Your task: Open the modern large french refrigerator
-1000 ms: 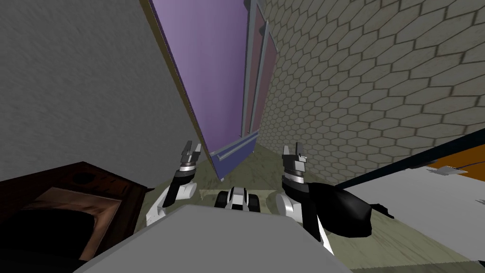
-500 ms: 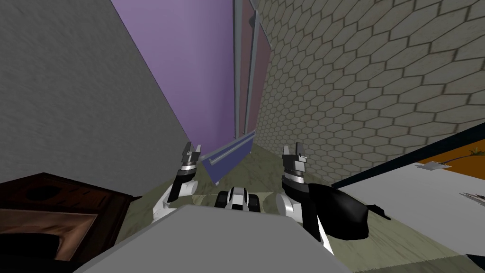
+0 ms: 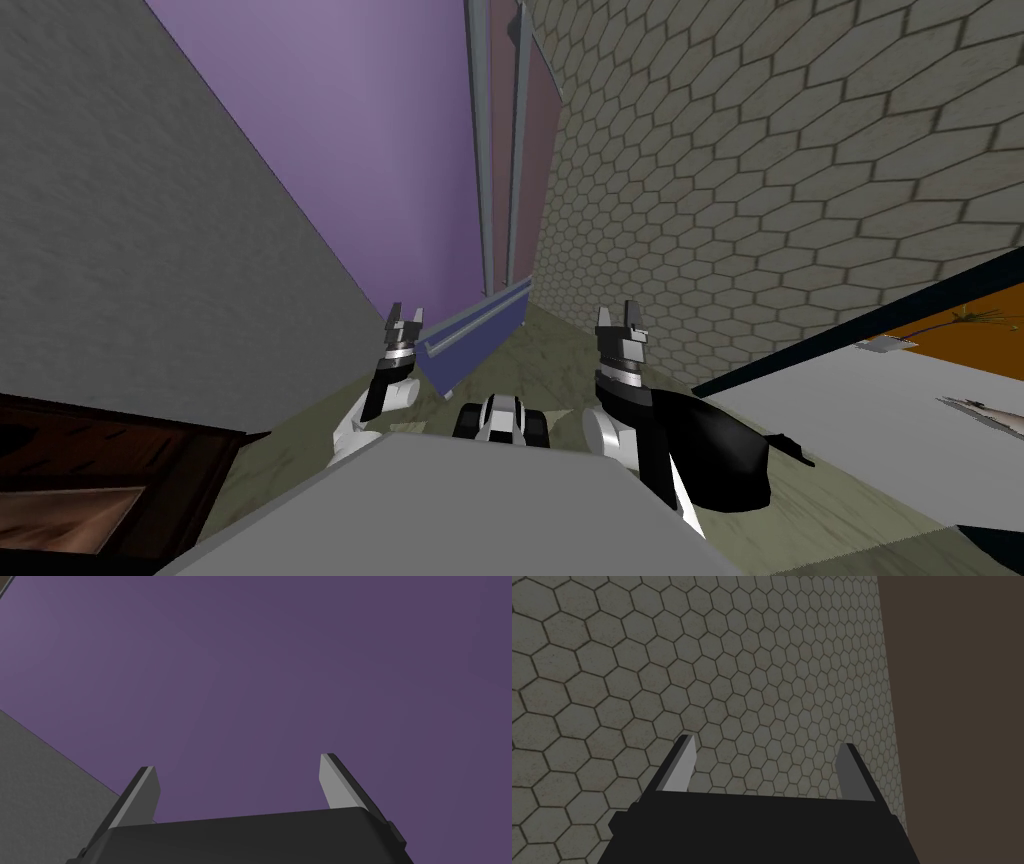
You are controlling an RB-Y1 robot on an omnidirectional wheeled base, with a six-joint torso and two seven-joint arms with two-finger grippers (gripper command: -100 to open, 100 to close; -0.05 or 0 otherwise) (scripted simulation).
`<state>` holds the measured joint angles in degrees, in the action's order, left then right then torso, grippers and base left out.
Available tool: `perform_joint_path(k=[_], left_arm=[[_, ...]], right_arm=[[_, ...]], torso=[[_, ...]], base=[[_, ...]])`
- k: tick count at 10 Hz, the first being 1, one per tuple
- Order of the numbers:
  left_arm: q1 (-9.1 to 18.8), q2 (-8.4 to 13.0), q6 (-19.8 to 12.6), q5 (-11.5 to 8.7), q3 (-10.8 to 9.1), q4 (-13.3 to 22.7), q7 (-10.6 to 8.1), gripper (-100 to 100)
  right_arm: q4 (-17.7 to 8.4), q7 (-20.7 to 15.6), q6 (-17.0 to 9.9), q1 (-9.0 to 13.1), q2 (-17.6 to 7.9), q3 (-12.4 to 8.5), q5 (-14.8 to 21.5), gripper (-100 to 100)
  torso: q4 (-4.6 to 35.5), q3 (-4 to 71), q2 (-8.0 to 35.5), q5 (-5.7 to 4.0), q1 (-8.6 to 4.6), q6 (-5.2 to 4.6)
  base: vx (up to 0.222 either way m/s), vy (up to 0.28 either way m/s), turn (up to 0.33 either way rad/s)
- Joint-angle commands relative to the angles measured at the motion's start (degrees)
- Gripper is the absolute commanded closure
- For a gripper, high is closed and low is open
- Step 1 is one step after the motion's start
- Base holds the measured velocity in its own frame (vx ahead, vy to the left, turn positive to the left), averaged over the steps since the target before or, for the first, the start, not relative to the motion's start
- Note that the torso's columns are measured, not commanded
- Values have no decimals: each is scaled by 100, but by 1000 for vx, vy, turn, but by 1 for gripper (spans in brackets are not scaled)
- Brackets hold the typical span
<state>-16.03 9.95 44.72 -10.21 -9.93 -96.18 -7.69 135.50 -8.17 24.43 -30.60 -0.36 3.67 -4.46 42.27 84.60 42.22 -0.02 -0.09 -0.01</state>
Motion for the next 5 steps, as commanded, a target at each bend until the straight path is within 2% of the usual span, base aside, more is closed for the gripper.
perform_joint_path(k=[1, 2, 5], left_arm=[[173, -47, 119, -117, -52, 395, -102, -100], [173, -47, 119, -117, -52, 395, -102, -100], [381, -102, 254, -271, -130, 843, -236, -100]], right_arm=[[0, 0, 0, 0, 0, 0, 0, 0], [0, 0, 0, 0, 0, 0, 0, 0], [0, 0, 0, 0, 0, -1, 0, 0]], torso=[[0, -2, 6, 0, 7, 2], [2, -4, 8, 4, 19, 0], [2, -5, 10, 1, 8, 1]], base=[[81, -65, -52], [70, -47, -23], [75, -72, -37]])
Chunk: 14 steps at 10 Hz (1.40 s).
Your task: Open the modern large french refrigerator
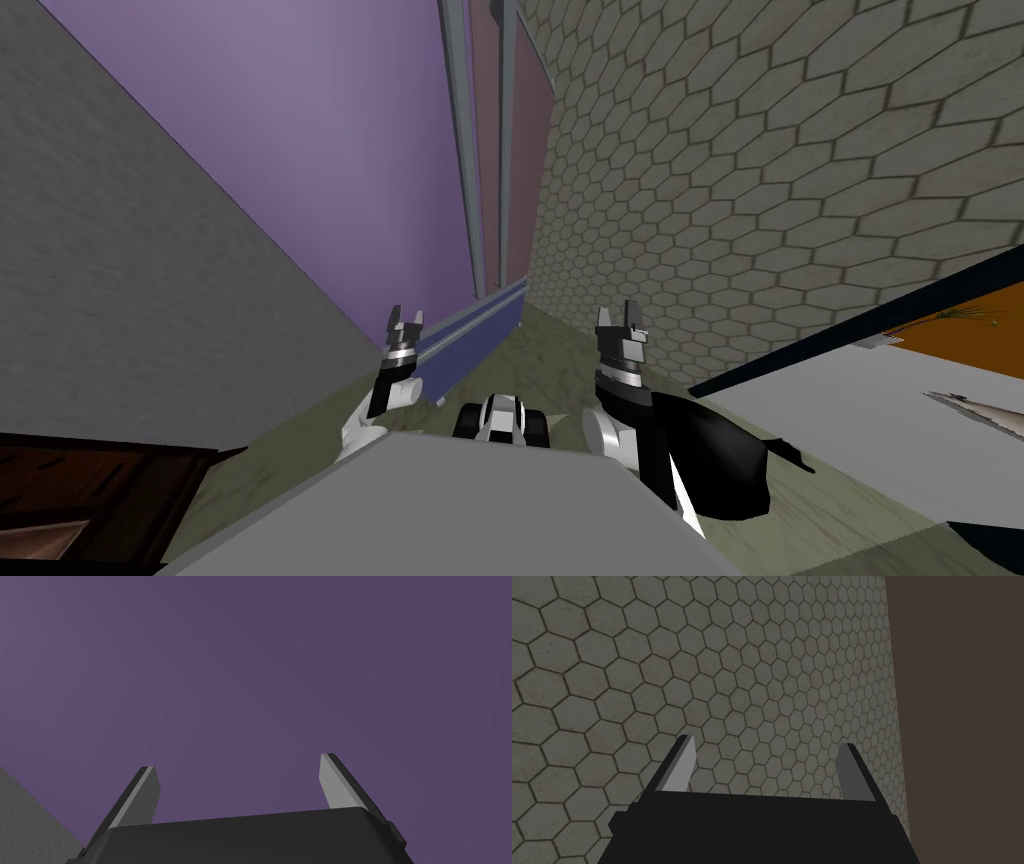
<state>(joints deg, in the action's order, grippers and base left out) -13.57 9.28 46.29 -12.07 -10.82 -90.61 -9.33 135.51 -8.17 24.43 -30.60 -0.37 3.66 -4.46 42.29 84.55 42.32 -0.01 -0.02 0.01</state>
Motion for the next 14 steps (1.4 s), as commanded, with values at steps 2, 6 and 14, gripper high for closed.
perform_joint_path(k=[2, 6, 14], left_arm=[[240, -65, 163, -161, -80, 539, -138, -100], [546, -158, 353, -385, -192, 1135, -332, -100], [1078, -288, 677, -771, -386, 2442, -667, -100]], right_arm=[[0, 0, 0, 0, 0, 0, 0, 0], [0, 0, 0, 0, 0, 0, 0, 0], [0, 0, 0, -1, 0, 0, 0, 0]], torso=[[-1, 2, -2, 0, 2, 0], [-2, 4, -8, -2, -9, -1], [0, 1, -2, 3, 9, 0]], base=[[78, -65, -36], [91, -96, -57], [115, -89, -48]])
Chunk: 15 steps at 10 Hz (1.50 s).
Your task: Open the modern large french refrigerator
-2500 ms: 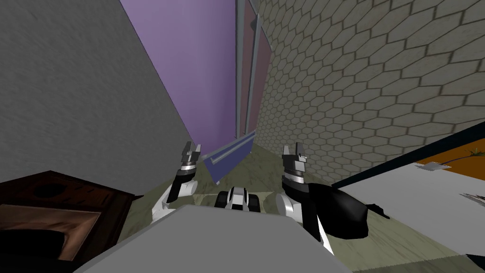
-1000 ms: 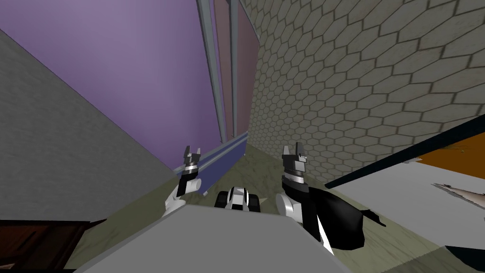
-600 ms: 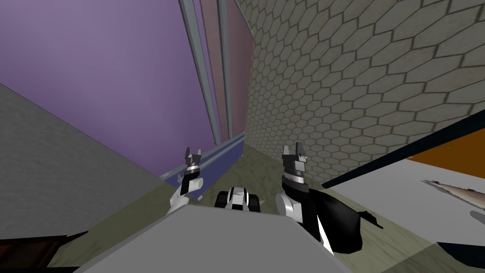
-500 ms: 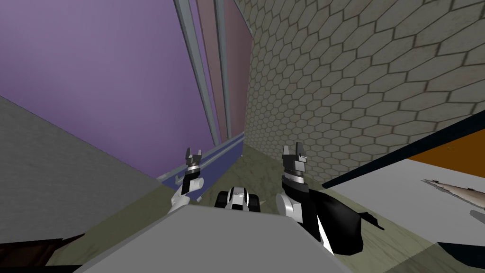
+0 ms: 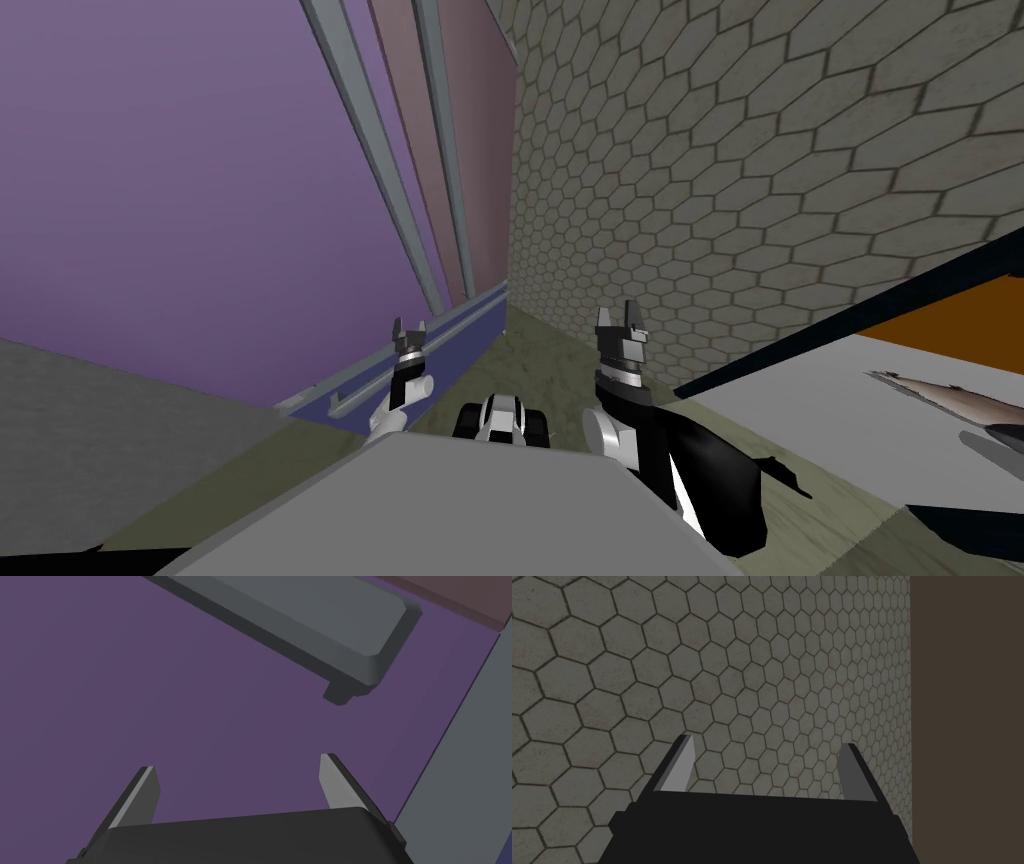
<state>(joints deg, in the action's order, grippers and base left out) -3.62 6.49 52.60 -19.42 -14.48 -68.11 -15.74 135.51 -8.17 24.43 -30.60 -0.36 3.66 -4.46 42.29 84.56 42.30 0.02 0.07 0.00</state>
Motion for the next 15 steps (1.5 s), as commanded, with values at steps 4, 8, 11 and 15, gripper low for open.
perform_joint_path(k=[4, 8, 11, 15], left_arm=[[372, -24, 231, -249, -127, 837, -210, -100], [568, 51, 9, -292, -183, 825, -174, -100], [456, 0, 172, -275, -152, 872, -208, 100], [492, 48, 112, -182, 34, 842, -347, 100]], right_arm=[[0, 0, 0, 0, 0, 0, 0, 0], [0, 0, 0, 1, -1, -1, 0, 0], [0, 0, 0, 1, -1, -1, 0, 0], [-1, 0, -1, 4, -1, -1, 0, 0]], torso=[[-3, 6, -10, -3, -8, 0], [7, -14, 22, 3, 13, 1], [0, -1, 1, -2, -9, 0], [3, -17, 31, 6, -9, -31]], base=[[83, -63, -45], [52, -34, 2], [-1, 6, -6], [-107, 34, -63]])
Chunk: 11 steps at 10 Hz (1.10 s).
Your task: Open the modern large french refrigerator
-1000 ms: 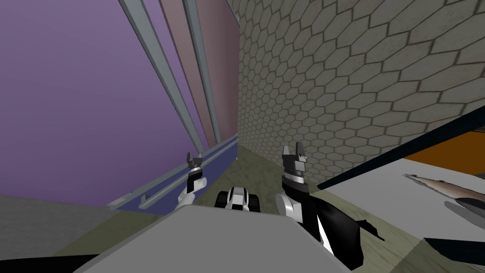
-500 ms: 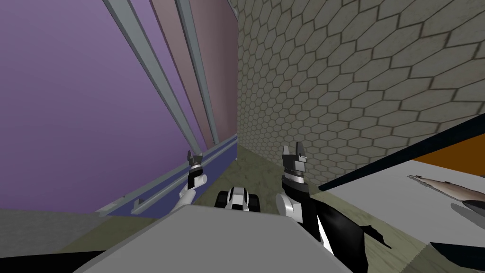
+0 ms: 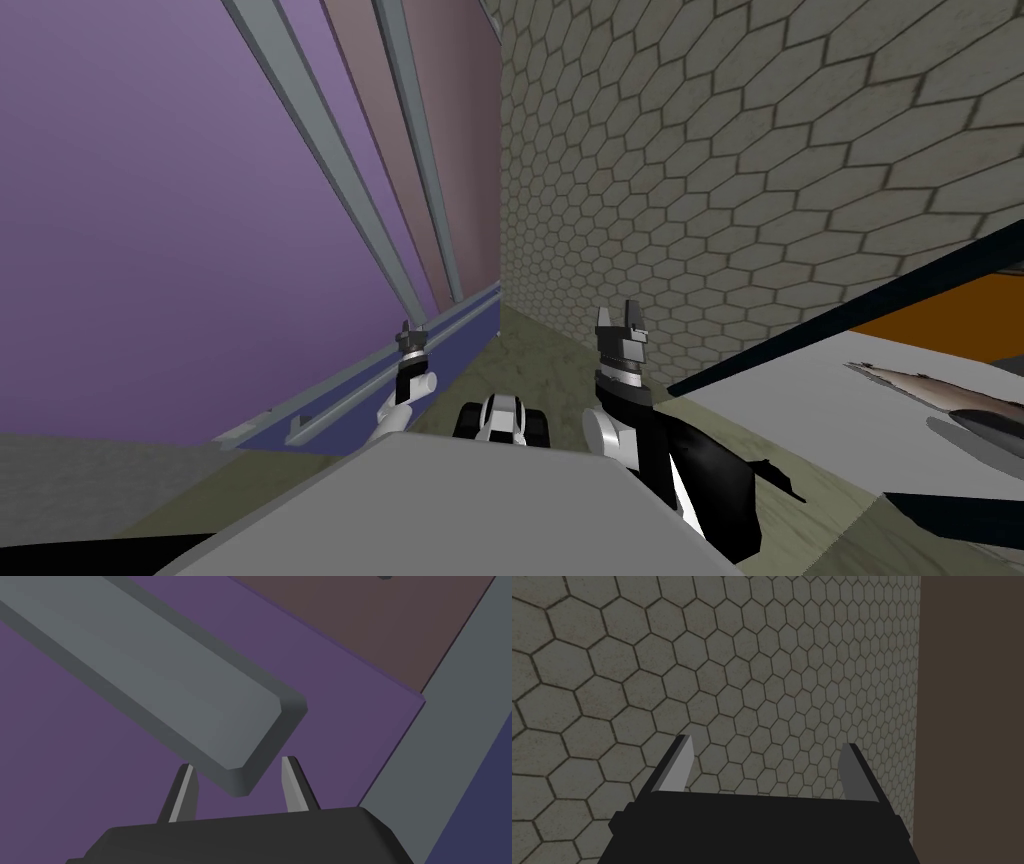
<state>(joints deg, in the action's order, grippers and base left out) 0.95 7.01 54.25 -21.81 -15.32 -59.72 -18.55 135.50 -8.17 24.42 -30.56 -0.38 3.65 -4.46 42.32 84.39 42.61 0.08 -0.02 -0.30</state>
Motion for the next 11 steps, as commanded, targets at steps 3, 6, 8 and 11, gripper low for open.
perform_joint_path(k=[3, 6, 8, 11], left_arm=[[115, 48, -188, 202, 410, -32, -249, 100], [196, 100, -323, 348, 702, -66, -433, 100], [250, 134, -412, 445, 897, -90, -555, 100], [219, 157, -389, 502, 1062, -17, -677, 100]], right_arm=[[0, 0, 0, 0, 0, 0, 0, 0], [0, 0, 0, 0, 0, 0, 0, 0], [0, 0, 0, 1, 1, 1, 0, 0], [0, 0, 0, -1, 0, 0, 0, 0]], torso=[[8, 8, -13, -19, -18, 28], [16, 6, -9, -25, -20, 28], [14, 4, -8, -26, -38, 16], [6, 28, -43, -21, -20, 1]], base=[[-205, 51, -106], [-239, 26, -104], [-272, 24, -96], [-168, 53, -98]])
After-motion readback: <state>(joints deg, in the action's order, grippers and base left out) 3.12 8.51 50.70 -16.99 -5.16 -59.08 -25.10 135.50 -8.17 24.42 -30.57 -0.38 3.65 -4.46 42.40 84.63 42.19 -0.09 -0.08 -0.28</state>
